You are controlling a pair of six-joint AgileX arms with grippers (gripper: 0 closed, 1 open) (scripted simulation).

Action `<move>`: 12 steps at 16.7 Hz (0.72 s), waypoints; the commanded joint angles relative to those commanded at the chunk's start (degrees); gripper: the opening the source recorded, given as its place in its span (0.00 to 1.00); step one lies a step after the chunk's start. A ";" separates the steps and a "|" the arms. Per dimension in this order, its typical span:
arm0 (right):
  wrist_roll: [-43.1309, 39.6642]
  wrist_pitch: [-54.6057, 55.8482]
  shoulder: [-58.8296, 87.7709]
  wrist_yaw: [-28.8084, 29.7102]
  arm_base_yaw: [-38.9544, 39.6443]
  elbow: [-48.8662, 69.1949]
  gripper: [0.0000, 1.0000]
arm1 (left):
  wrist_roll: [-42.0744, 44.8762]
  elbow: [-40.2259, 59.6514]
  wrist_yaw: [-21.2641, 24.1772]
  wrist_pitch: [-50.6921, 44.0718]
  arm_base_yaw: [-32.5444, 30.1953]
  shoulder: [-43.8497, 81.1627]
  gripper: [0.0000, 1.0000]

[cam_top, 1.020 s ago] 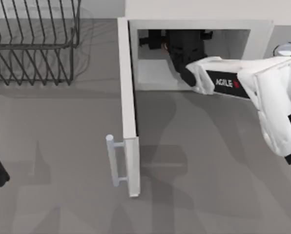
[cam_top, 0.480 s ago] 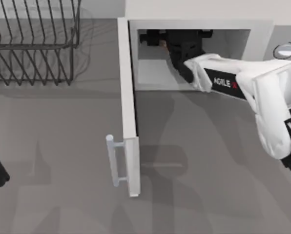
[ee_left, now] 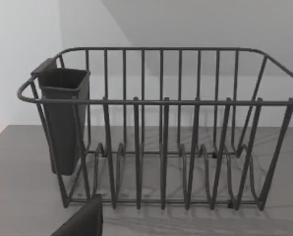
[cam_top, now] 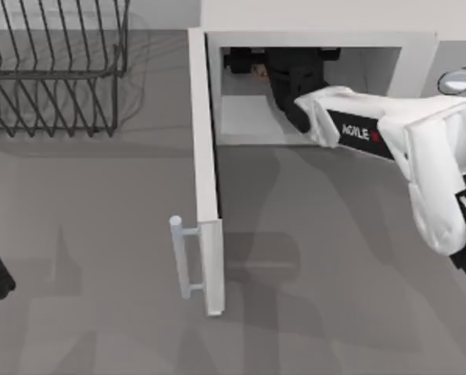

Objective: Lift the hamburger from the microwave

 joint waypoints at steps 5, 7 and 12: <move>0.88 -0.17 -14.06 1.03 0.38 -15.01 0.00 | 0.00 0.00 0.00 0.00 0.00 0.00 1.00; 1.40 -0.26 -23.05 1.64 0.60 -25.11 0.00 | 0.00 0.00 0.00 0.00 0.00 0.00 1.00; 2.78 -0.51 -47.36 3.27 1.21 -53.86 0.00 | 0.00 0.00 0.00 0.00 0.00 0.00 1.00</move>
